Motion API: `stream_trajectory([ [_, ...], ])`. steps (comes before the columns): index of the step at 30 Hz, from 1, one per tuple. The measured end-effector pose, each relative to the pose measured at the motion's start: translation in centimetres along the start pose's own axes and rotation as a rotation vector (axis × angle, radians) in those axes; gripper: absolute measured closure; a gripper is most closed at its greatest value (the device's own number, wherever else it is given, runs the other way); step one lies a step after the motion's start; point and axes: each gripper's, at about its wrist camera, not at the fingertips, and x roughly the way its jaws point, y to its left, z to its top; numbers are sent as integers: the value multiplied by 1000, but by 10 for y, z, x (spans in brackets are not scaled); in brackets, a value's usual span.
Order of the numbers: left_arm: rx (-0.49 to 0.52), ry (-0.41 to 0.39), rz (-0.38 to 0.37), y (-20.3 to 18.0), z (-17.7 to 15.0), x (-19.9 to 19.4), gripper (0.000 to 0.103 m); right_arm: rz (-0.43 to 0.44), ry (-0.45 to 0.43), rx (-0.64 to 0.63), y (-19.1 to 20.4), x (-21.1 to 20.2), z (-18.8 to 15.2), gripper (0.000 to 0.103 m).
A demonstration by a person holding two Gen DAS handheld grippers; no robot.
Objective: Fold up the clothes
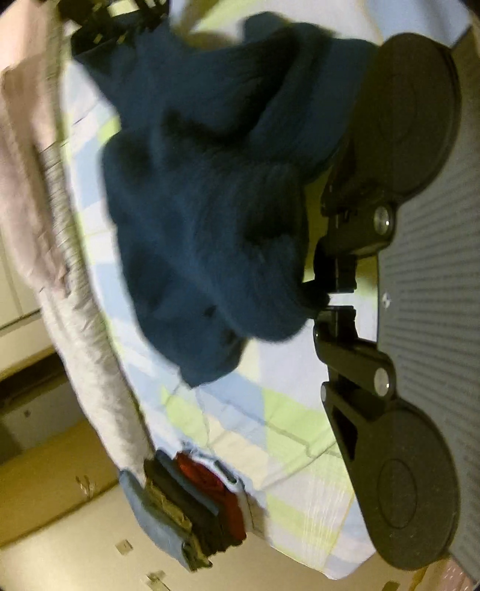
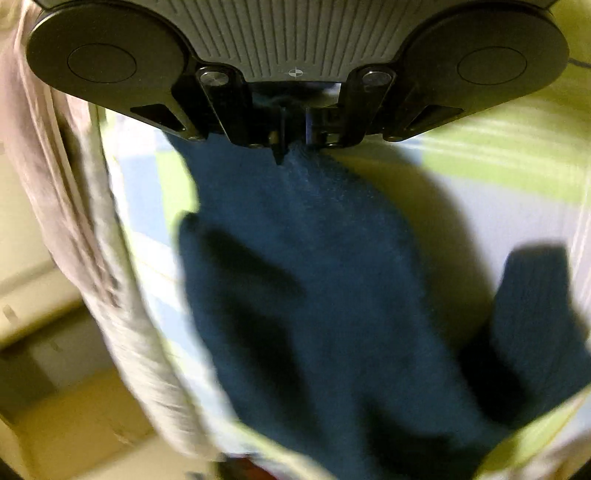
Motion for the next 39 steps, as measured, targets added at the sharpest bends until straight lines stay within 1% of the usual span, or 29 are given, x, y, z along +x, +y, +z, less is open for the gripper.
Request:
stream_trajectory([
  [3,-24,-34,-12,13,22,-11,98,-80,8,176,-37,-28,-1,99],
  [6,3,-113,-26,24,55,-25,99,-181,-8,323,-77,-65,6,100],
  [8,27,-186,-49,31,83,-35,99,-255,-30,399,-102,-93,13,100],
  [11,58,-319,-74,46,128,-55,99,-370,-52,486,-133,-133,29,100],
  [13,53,-407,-85,63,153,-70,100,-454,-70,557,-150,-164,38,100],
  [14,47,-454,-90,73,164,-79,100,-499,-82,583,-156,-180,43,100],
  [15,32,-509,-80,85,174,-89,103,-546,-94,602,-159,-197,49,100],
  [16,1,-560,-66,99,182,-100,103,-592,-104,620,-162,-214,56,100],
  [17,-44,-597,-72,117,191,-109,103,-632,-109,639,-161,-233,62,100],
  [19,-87,-666,-93,154,205,-124,103,-692,-127,688,-159,-266,74,100],
  [20,-62,-691,-97,166,211,-129,103,-713,-136,713,-161,-280,82,100],
  [21,-24,-697,-113,175,214,-131,103,-730,-137,728,-160,-290,91,100],
  [22,5,-675,-159,183,216,-128,103,-740,-134,730,-158,-296,102,100],
  [23,30,-630,-213,188,216,-123,103,-742,-120,724,-155,-298,115,100],
  [24,63,-591,-239,189,211,-117,101,-741,-98,721,-150,-299,124,100],
  [26,128,-521,-291,179,192,-107,88,-735,-47,726,-136,-298,135,100],
  [27,133,-486,-333,170,179,-99,79,-732,-19,736,-127,-297,137,100],
  [28,134,-451,-377,161,165,-91,72,-726,5,751,-123,-292,138,100],
  [30,152,-338,-468,130,135,-73,70,-715,46,783,-112,-289,136,100],
  [32,198,-253,-547,96,110,-61,70,-704,88,798,-99,-292,128,100],
  [33,235,-222,-574,78,98,-56,69,-698,109,804,-93,-294,123,100],
  [34,274,-194,-599,60,87,-52,67,-691,125,807,-88,-295,118,100],
  [35,320,-175,-615,42,78,-48,66,-685,140,809,-85,-297,112,100],
  [36,378,-171,-619,24,68,-45,66,-678,151,810,-84,-296,107,100],
  [38,488,-166,-589,-8,54,-41,66,-665,172,812,-85,-294,98,100],
  [39,544,-176,-570,-24,47,-41,66,-659,177,813,-85,-293,93,100],
])
